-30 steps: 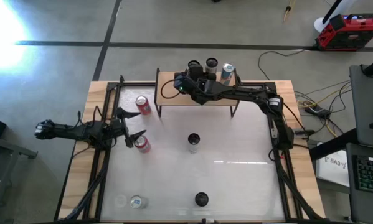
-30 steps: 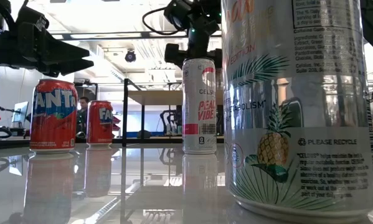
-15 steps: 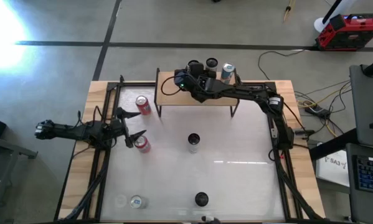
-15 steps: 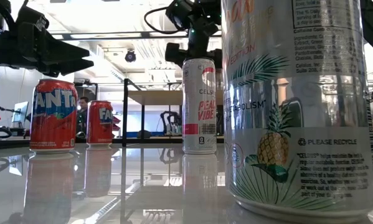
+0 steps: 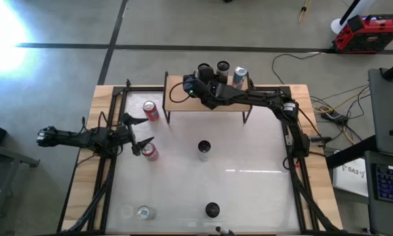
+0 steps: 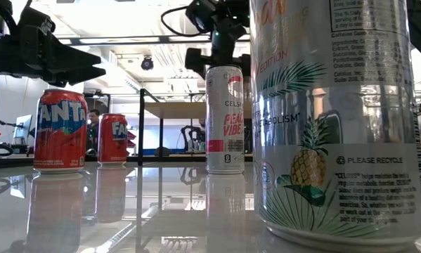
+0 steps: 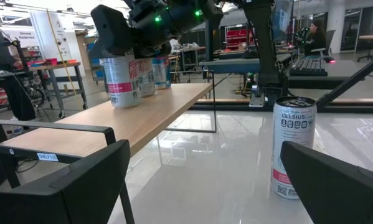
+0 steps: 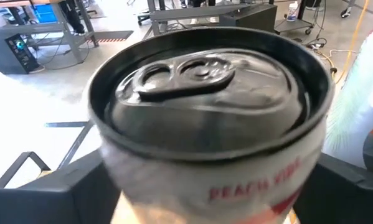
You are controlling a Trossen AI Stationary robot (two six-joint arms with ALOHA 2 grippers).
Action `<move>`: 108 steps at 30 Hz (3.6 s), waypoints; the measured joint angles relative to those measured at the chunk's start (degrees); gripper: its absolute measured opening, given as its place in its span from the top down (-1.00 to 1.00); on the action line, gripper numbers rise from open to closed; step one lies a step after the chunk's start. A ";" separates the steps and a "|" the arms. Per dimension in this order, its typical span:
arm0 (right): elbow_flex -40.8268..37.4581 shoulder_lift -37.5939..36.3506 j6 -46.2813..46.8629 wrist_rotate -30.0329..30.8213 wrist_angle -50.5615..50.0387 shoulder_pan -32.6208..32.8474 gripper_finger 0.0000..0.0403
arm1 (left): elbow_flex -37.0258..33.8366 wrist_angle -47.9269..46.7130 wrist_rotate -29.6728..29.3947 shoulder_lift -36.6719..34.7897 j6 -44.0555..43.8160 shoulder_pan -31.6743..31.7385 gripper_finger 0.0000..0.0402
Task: Place canned beverage on shelf
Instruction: Put the bottom white pink soda can on the shelf, then move the white yellow soda can to the center of the table
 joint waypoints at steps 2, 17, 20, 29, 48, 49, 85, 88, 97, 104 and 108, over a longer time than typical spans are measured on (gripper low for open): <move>0.00 0.00 0.05 -0.01 -0.26 0.32 -0.94 | 0.00 0.00 0.01 0.02 0.00 0.00 -0.99; -0.02 -4.50 16.59 -1.26 -23.44 9.47 -0.99 | 0.00 0.00 0.00 0.00 0.00 -0.01 -0.99; -0.02 -6.63 21.82 -6.22 -29.58 11.44 -0.99 | -0.02 0.00 0.00 0.02 0.00 -0.02 -0.99; -0.02 -11.10 32.85 -33.33 -43.10 13.77 -0.99 | 0.00 0.00 0.01 0.02 0.00 -0.01 -0.99; -0.04 -11.78 46.19 -42.98 -52.69 34.88 -0.99 | 0.00 0.01 0.00 0.02 0.00 -0.01 -0.99; -0.04 -11.57 46.72 -42.97 -52.70 35.78 -0.99 | 0.00 0.00 0.00 0.02 0.00 0.00 -0.99; -2.93 -10.40 77.74 -59.64 -40.15 44.87 -0.99 | 0.00 0.00 0.00 0.02 0.00 0.00 -0.99; -2.93 -10.40 75.66 -59.62 -37.62 45.80 -0.99 | -0.01 0.00 0.00 0.02 0.00 0.00 -0.99; -2.82 -10.40 68.12 -56.67 -30.83 49.50 -0.99 | 0.00 0.00 0.02 0.02 0.00 0.00 -0.99; -2.82 -9.68 65.46 -55.95 -27.04 50.68 -0.99 | 0.00 0.01 0.01 0.01 0.00 -0.02 -0.99; -2.83 -7.46 64.06 -56.61 -24.87 51.03 -0.99 | 0.00 0.03 0.00 0.00 0.00 0.00 -0.99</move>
